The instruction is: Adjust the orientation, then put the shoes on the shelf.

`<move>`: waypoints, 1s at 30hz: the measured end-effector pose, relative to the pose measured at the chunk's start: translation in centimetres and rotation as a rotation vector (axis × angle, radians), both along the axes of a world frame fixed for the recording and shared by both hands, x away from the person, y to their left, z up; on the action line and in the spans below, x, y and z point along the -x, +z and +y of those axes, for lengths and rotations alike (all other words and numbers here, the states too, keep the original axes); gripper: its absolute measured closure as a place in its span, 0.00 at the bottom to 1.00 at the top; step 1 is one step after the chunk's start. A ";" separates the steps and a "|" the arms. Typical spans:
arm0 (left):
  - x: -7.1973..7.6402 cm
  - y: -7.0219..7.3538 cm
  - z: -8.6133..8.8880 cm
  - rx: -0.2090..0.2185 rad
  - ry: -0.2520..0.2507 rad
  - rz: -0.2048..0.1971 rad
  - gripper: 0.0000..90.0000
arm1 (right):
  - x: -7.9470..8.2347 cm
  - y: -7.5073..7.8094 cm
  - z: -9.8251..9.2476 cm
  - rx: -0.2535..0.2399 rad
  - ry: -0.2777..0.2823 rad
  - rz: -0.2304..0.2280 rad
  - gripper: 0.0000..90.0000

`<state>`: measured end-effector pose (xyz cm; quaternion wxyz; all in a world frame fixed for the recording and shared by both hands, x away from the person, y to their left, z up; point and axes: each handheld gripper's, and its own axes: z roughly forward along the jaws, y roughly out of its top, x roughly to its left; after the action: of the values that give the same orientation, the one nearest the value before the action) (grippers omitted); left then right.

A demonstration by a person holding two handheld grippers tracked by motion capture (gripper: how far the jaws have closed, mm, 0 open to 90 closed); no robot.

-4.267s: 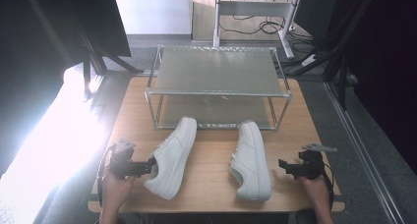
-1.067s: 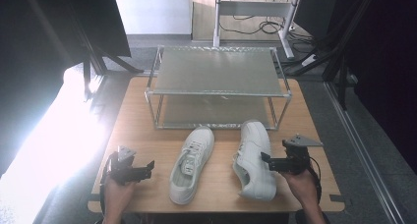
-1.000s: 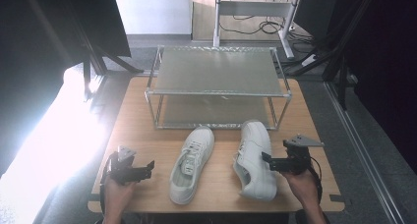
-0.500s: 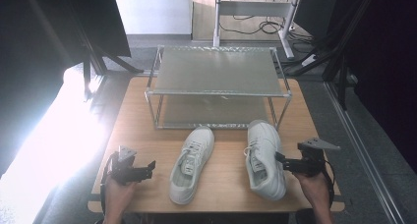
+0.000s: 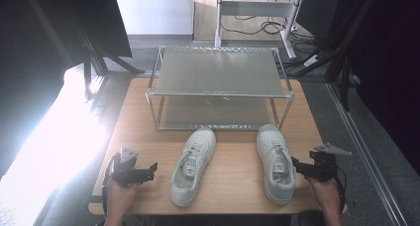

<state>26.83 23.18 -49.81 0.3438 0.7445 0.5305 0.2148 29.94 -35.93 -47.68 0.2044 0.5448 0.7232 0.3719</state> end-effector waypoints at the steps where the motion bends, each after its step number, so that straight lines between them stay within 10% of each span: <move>1: 0.0 0.0 0.0 0.004 0.000 0.005 0.00 | 0.0 -0.1 0.0 0.002 -0.002 0.002 0.17; 30: 1.6 2.2 -1.7 0.033 -0.037 0.081 0.03 | 2.6 1.7 -1.7 -0.050 0.023 -0.056 0.15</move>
<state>25.24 21.50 -47.60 0.3384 0.7564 0.5336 0.1693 27.32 -37.58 -45.99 0.2065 0.5311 0.7138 0.4072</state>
